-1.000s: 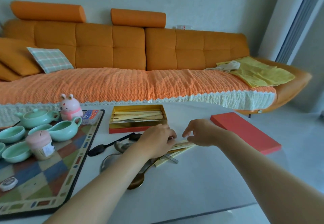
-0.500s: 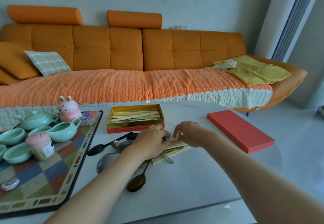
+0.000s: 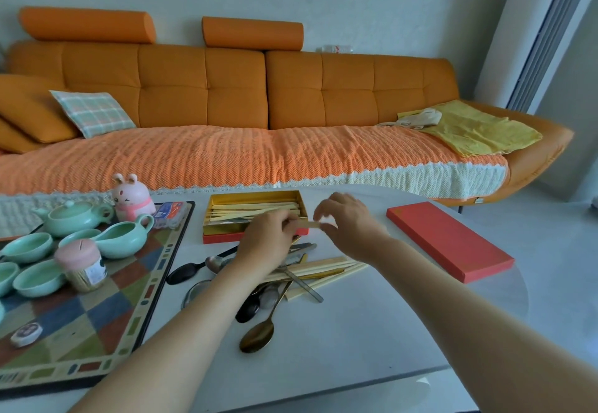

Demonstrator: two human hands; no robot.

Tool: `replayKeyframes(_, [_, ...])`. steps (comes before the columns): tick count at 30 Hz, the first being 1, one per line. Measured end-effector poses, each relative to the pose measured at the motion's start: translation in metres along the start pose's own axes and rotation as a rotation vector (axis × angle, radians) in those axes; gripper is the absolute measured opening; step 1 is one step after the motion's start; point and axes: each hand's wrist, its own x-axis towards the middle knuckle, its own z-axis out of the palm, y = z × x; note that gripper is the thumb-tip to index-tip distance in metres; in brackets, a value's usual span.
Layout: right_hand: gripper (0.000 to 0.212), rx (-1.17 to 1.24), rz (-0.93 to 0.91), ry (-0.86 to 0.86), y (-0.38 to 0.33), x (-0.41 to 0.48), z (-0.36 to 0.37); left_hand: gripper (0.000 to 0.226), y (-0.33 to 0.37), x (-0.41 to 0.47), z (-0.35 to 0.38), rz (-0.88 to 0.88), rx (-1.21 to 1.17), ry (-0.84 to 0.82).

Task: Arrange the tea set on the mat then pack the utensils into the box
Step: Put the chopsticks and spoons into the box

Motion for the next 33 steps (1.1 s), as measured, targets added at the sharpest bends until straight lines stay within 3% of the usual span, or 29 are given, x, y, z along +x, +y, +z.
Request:
replayKeyframes(3, [0.004,-0.001,-0.036,0.189,-0.003,0.002,-0.002,0.015,-0.004,0.007,-0.015,-0.129,-0.124,0.142])
replayKeyframes(7, [0.014,0.351,0.274,0.039,-0.024,0.015,0.0,0.022,-0.004,0.007,-0.03,-0.287,-0.4,0.206])
replayKeyframes(12, [0.022,0.862,0.483,0.031,-0.051,0.041,0.006,0.014,-0.002,0.005,-0.038,-0.294,-0.565,0.004])
replayKeyframes(15, [0.018,0.989,0.505,0.036,-0.061,0.054,0.01,0.013,-0.011,0.009,-0.042,-0.322,-0.528,-0.115])
replayKeyframes(18, [0.02,0.915,0.49,0.008,-0.068,0.067,0.02,0.016,-0.024,0.011,-0.05,-0.248,-0.165,-0.041])
replayKeyframes(21, [0.023,0.669,0.415,-0.017,-0.069,0.079,0.029,0.017,-0.036,0.015,-0.064,-0.123,0.023,0.234])
replayKeyframes(23, [0.024,0.479,0.332,-0.037,-0.067,0.087,0.032,0.012,-0.047,0.024,-0.073,0.078,0.042,0.385])
replayKeyframes(25, [0.026,0.374,0.273,-0.055,-0.064,0.094,0.034,0.014,-0.061,0.034,-0.077,0.286,0.208,0.45])
replayKeyframes(28, [0.028,0.284,0.189,-0.085,-0.058,0.103,0.04,0.029,-0.082,0.043,-0.077,0.346,0.407,0.378])
replayKeyframes(30, [0.026,0.253,0.155,-0.099,-0.052,0.108,0.047,0.033,-0.096,0.044,-0.074,0.265,0.496,0.256])
replayKeyframes(33, [0.024,0.129,0.109,-0.119,-0.044,0.115,0.056,0.025,-0.111,0.045,-0.072,0.113,0.423,0.166])
